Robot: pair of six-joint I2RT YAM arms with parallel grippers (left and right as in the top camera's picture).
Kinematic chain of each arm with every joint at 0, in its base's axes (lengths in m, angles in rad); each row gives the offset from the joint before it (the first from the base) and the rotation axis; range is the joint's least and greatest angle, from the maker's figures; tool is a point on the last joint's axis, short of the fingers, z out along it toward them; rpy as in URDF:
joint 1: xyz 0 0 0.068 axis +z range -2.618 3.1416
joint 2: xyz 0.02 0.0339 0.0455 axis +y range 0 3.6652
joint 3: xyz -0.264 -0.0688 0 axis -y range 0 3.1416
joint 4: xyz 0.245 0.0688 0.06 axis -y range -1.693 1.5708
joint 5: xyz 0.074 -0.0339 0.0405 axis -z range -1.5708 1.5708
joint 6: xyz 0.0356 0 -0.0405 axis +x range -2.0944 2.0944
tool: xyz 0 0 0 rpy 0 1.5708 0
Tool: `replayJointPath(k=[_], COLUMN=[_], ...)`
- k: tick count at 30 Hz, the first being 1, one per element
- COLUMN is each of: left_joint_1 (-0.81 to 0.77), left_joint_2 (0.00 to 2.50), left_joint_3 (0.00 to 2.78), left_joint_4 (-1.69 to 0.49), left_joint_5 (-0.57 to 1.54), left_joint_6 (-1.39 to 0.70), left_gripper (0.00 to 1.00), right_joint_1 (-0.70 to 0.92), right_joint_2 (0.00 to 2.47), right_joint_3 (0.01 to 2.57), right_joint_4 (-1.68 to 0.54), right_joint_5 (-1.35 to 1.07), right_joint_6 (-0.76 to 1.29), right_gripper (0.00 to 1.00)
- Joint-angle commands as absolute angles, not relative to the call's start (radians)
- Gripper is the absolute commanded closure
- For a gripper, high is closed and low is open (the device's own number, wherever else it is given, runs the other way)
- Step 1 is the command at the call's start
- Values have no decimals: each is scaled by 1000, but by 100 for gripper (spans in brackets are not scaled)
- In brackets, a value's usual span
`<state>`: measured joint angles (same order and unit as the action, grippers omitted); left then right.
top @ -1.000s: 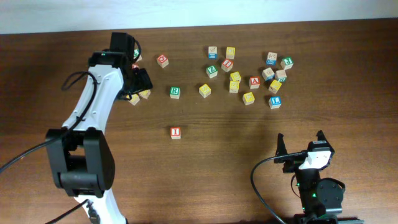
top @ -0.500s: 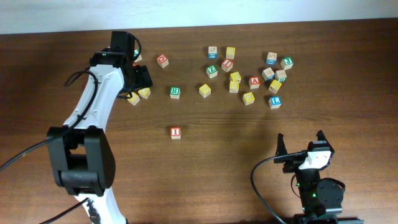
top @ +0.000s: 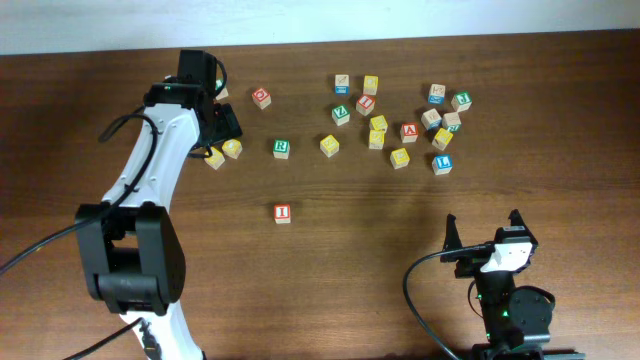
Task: Spell out ICRA
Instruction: 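Move the left gripper back over the yellow-lettered blocks at left, then lower the left gripper and grasp the yellow C block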
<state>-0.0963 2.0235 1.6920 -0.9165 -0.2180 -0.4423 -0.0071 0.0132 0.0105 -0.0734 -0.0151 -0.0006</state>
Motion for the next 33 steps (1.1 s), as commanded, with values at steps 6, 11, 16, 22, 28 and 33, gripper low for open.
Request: replayJointPath(k=[6, 11, 16, 22, 28, 33], left_joint_1=[-17, -17, -17, -17, -17, -17], left_joint_2=[2038, 2049, 2050, 2054, 2054, 2057], left_joint_3=[1702, 1702, 1702, 1702, 1702, 1702], left_joint_4=[-925, -937, -892, -884, -859, -722], left_joint_5=[-236, -233, -234, -293, -293, -265], left_joint_6=[-459, -459, -455, -428, -364, -239], left_gripper=[4, 0, 1, 1, 1, 1], right_joint_1=[-14, -14, -14, -14, -14, -14], right_joint_2=[8, 8, 8, 8, 8, 8], right_joint_3=[6, 6, 6, 6, 6, 6], right_joint_4=[-80, -80, -80, -80, -80, -80], right_joint_5=[-6, -6, -6, -6, -6, -6], right_joint_6=[-3, -3, -3, -3, -3, -3], right_gripper=[2, 2, 2, 2, 2, 2])
